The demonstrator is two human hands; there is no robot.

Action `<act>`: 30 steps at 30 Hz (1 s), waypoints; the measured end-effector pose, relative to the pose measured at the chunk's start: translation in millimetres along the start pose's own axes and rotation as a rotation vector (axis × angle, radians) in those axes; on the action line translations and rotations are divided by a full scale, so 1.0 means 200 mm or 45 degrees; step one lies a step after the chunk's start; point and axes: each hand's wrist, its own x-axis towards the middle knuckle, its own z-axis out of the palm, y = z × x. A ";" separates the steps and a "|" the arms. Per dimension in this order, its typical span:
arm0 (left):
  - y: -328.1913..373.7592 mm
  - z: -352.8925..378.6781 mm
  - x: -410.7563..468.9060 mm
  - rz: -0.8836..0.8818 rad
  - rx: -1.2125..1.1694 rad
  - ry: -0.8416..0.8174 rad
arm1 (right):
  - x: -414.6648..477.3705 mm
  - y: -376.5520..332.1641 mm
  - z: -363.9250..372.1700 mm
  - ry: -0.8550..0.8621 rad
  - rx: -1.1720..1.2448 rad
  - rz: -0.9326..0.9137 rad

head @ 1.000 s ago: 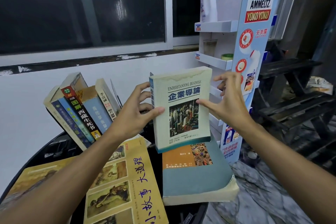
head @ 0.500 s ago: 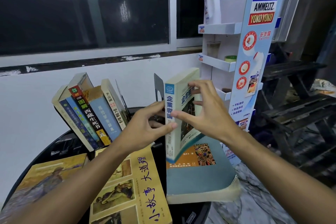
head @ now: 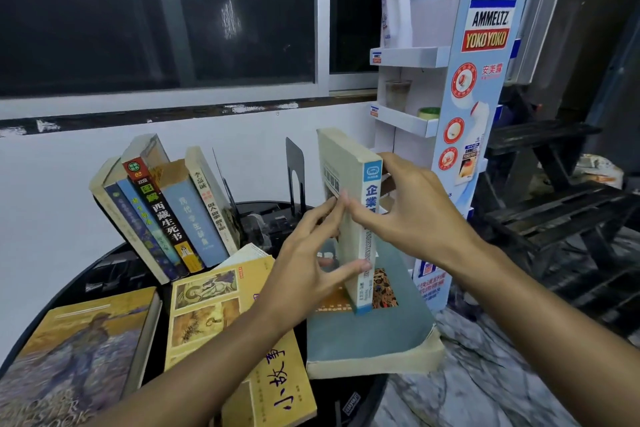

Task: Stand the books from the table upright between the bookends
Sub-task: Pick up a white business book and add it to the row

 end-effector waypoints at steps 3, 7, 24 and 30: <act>0.00 0.05 0.00 0.017 -0.007 0.049 | -0.01 -0.02 -0.03 0.037 -0.023 0.073; -0.01 0.09 0.00 0.016 -0.014 0.034 | -0.01 -0.03 -0.04 0.087 -0.108 0.133; -0.17 -0.54 0.07 -0.265 0.757 0.183 | 0.10 -0.17 0.10 0.149 -0.056 0.123; -0.22 -0.78 0.15 -0.350 1.011 0.130 | 0.23 -0.25 0.23 0.179 0.000 0.030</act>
